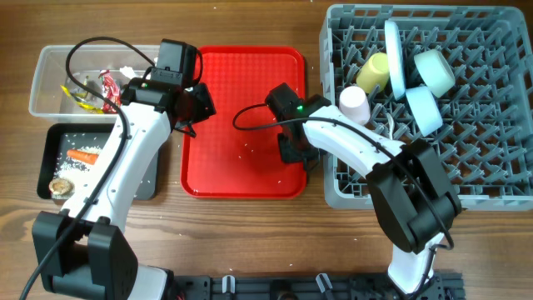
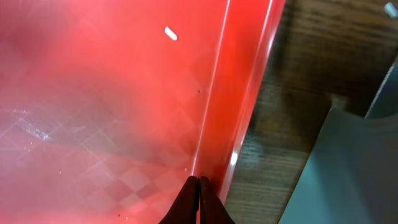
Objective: Sort waste into correct bins and load items into the dishwasher rack
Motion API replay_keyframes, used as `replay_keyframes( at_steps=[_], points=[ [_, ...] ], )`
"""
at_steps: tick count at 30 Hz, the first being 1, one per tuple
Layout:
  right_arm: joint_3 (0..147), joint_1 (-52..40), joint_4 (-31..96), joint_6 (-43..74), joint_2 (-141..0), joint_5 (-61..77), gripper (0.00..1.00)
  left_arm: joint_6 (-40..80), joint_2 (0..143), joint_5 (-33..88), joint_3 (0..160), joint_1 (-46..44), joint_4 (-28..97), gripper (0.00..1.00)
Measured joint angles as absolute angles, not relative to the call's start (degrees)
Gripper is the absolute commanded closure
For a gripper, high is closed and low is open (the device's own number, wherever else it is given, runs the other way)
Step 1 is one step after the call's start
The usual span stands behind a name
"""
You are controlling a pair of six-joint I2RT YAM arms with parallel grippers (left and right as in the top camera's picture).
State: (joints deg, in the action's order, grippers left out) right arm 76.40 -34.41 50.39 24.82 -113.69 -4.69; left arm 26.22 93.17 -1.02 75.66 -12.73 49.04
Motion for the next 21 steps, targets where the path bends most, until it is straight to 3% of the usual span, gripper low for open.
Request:
replay_keyframes(
  at_steps=[11, 14, 16, 21],
  points=[
    [76.4, -34.4, 49.8, 24.8, -113.7, -6.7, 0.94, 26.2, 93.2, -1.1, 75.7, -12.7, 49.1, 0.85],
    [76.7, -34.4, 50.1, 24.2, -113.7, -6.9, 0.92, 26.2, 93.2, -1.7, 75.7, -12.7, 49.1, 0.87],
    [78.0, -34.4, 50.7, 23.7, -113.7, -6.4, 0.92, 26.2, 93.2, -1.9, 75.7, -12.7, 49.1, 0.95],
    [83.8, -34.4, 51.0, 21.7, -110.3, -5.1, 0.92, 26.1, 93.1, -1.9, 75.7, -12.7, 49.7, 0.96]
  ],
)
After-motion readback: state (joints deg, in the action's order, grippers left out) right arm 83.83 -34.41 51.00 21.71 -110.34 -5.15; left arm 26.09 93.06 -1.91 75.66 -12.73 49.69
